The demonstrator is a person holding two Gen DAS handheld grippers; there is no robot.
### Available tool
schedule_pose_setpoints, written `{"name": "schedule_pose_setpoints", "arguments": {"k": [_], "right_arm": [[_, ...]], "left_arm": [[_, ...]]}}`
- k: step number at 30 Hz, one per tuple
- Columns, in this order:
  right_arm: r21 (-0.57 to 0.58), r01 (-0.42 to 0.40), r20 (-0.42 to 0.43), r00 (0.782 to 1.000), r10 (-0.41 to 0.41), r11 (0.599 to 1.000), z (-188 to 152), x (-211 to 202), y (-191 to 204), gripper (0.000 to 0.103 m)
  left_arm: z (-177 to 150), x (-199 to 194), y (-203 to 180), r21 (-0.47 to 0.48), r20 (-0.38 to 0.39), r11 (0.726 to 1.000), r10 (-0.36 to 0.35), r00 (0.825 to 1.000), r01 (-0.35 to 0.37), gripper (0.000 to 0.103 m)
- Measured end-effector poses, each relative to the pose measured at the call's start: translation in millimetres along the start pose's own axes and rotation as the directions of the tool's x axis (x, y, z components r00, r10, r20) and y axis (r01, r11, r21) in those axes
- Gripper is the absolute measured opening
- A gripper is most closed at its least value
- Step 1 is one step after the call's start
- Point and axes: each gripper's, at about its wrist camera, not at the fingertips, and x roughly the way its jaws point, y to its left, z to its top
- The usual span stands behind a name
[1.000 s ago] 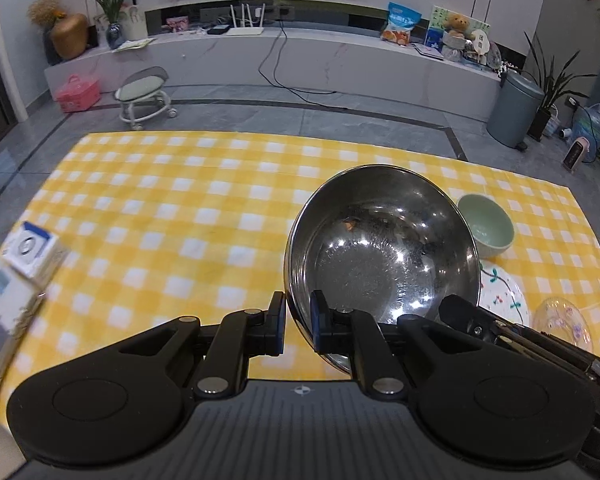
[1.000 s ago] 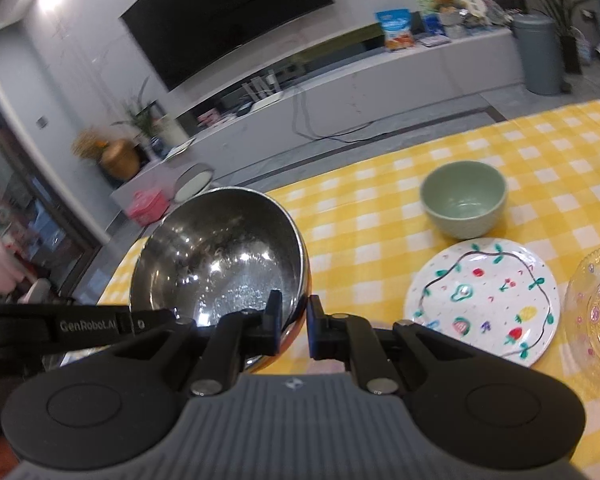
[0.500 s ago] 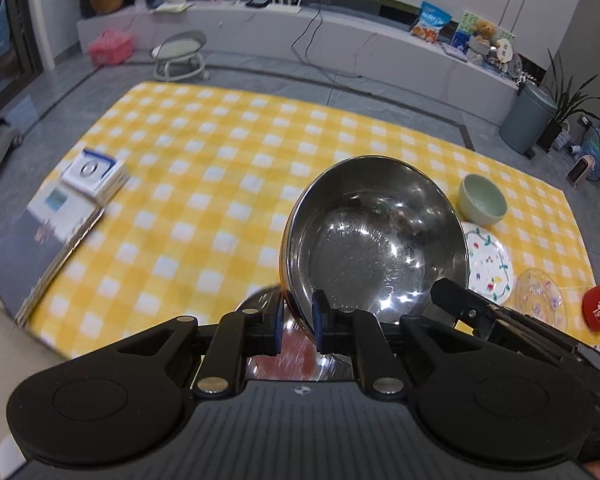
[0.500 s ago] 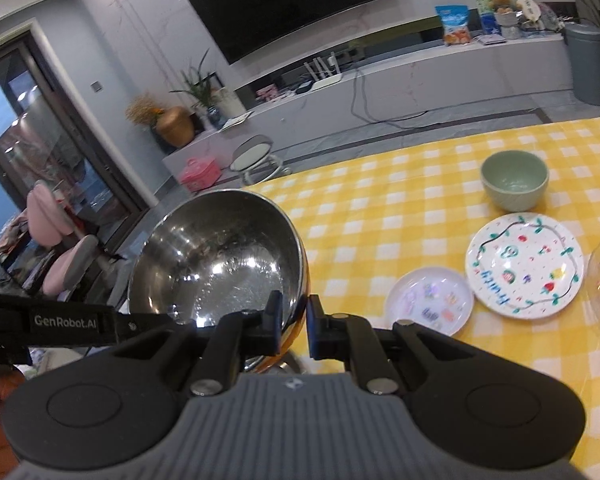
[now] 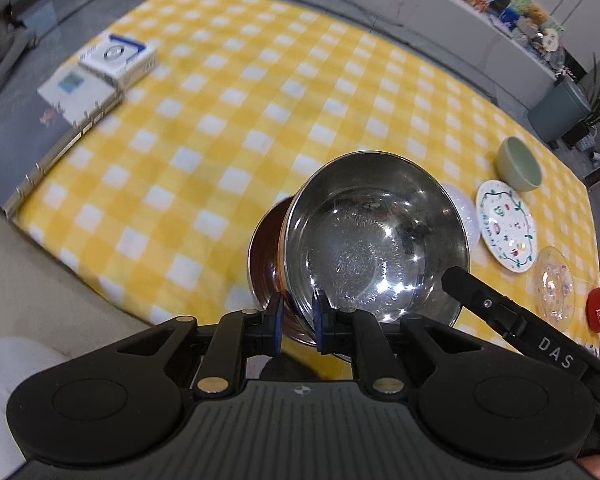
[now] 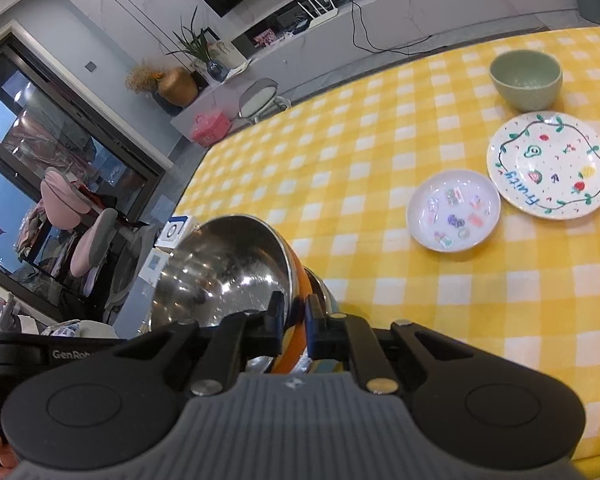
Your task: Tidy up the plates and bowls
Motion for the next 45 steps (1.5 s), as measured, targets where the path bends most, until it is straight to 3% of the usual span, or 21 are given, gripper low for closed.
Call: {"name": "schedule_pose_setpoints", "arguments": {"k": [14,27,29,32,38,45], "right_arm": [[-0.019,0.009,-0.016,1.000,-0.009,1.000,-4,25,-2,0.009],[-0.003,-0.003,-0.029,1.000,0.002,1.000,-3,34,-7,0.014],[-0.014,-0.003,-0.024,1.000,0.003,1.000,-4,32,-7,0.015],[-0.028,-0.009,0.005,1.000,0.010,1.000,-2,24,-4,0.027],[-0.072,0.021,0.086,0.996,-0.014,0.997,5,2,1,0.034],[-0.068,0.078,0.164,0.984,-0.065,0.995,21,-23,-14,0.038]], "left_arm": [[9,30,16,-0.062,-0.092,0.998,0.008,0.996,-0.014,0.016],[13,32,20,-0.070,-0.105,0.998,-0.009,0.994,0.002,0.019],[12,29,20,-0.068,-0.095,0.998,-0.010,0.995,0.003,0.020],[11,18,16,-0.038,-0.060,0.999,0.008,0.998,-0.010,0.026],[12,-11,-10,0.060,0.081,0.998,0.026,0.996,-0.031,0.034],[14,-26,-61,0.200,0.195,0.979,-0.087,0.977,0.047,0.042]]}}
